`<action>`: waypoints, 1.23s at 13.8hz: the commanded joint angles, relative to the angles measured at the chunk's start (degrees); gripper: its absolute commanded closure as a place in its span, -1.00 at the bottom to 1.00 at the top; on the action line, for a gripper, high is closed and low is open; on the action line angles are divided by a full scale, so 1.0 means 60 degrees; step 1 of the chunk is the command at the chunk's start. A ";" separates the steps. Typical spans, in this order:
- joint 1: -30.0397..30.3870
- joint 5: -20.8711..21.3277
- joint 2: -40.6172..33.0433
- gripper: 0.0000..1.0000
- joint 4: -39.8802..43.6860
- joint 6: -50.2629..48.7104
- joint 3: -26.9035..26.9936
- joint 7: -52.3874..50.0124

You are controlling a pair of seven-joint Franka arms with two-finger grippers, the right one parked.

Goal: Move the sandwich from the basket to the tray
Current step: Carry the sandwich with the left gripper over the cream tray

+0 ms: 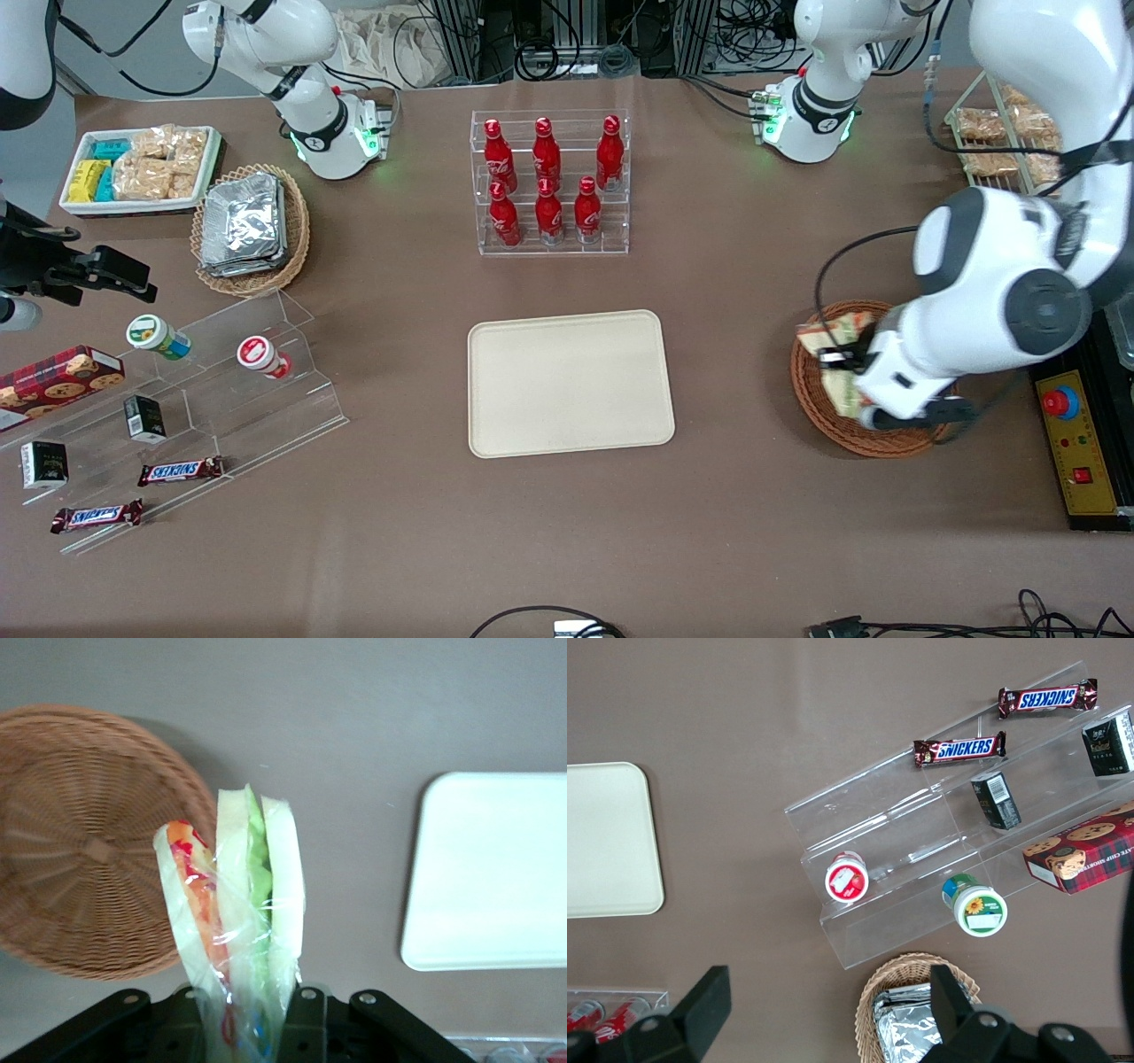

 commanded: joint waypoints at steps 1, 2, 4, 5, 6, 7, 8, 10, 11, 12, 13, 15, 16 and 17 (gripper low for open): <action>-0.0604 0.0047 0.0614 0.88 0.0595 0.0036 -0.0131 -0.0097; -0.0825 0.0032 0.0907 0.88 0.0830 -0.0007 -0.0131 -0.0345; -0.1395 0.0047 0.1347 0.89 0.1080 0.0036 -0.0131 -0.0771; -0.1558 0.0047 0.1595 0.89 0.1255 0.0022 -0.0131 -0.0831; -0.1632 0.0018 0.1757 0.89 0.1358 0.0036 -0.0131 -0.0846; -0.1749 0.0017 0.1948 0.89 0.1403 0.0051 -0.0131 -0.0846; -0.1982 0.0003 0.2095 0.89 0.1461 0.0065 -0.0131 -0.0860; -0.2407 0.0046 0.2446 0.88 0.1462 0.0226 -0.0131 -0.1137; -0.2540 0.0047 0.2651 0.87 0.1462 0.0256 -0.0131 -0.1385; -0.2642 0.0032 0.2870 0.87 0.1462 0.0415 -0.0131 -0.1562; -0.2832 0.0047 0.3032 0.88 0.1418 0.0794 -0.0131 -0.1607; -0.3140 0.0076 0.3442 0.87 0.1418 0.1410 -0.0087 -0.1622; -0.3185 0.0090 0.3661 0.87 0.1418 0.1747 -0.0087 -0.1637; -0.3287 0.0105 0.3866 0.86 0.1403 0.2069 -0.0073 -0.1695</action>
